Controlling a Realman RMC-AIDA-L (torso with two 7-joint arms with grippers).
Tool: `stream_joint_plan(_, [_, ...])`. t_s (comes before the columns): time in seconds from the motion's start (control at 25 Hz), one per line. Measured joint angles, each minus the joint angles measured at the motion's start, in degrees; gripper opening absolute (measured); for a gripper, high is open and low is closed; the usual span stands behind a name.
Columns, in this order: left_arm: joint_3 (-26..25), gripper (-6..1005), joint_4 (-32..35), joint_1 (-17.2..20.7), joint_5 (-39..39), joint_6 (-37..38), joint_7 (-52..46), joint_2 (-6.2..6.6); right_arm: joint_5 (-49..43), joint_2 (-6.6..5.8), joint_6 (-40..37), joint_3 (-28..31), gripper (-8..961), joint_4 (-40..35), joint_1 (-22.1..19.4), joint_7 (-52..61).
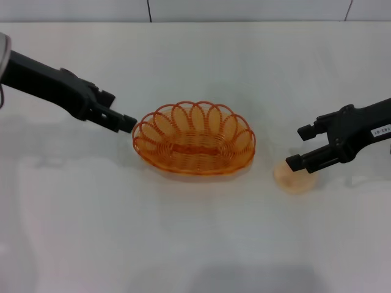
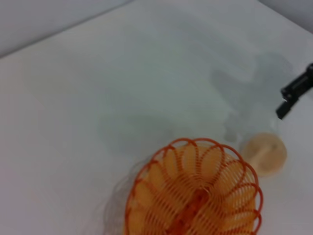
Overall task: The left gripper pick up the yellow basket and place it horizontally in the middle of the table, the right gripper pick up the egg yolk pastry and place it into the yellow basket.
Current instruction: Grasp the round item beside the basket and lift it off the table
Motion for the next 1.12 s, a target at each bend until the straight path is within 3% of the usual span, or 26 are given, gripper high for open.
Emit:
stream_joint_plan(0.32, [-0.22, 886, -0.01, 0.43, -0.21, -0.4, 0.09, -0.54, -0.56, 0.01, 3.11, -3.89, 818, 0.74, 0.1, 0.08])
stream_joint_plan(1.04, [-2.54, 886, 0.05, 2.74, -3.02, -1.08, 0.06, -0.24, -5.45, 0.12, 10.81, -9.05, 813, 4.56, 0.25, 0.48])
stream_joint_plan(1.12, [-2.57, 886, 0.06, 2.86, -3.21, -1.21, 0.04, -0.2, -5.67, 0.11, 10.71, -9.2, 733, 4.56, 0.39, 0.82])
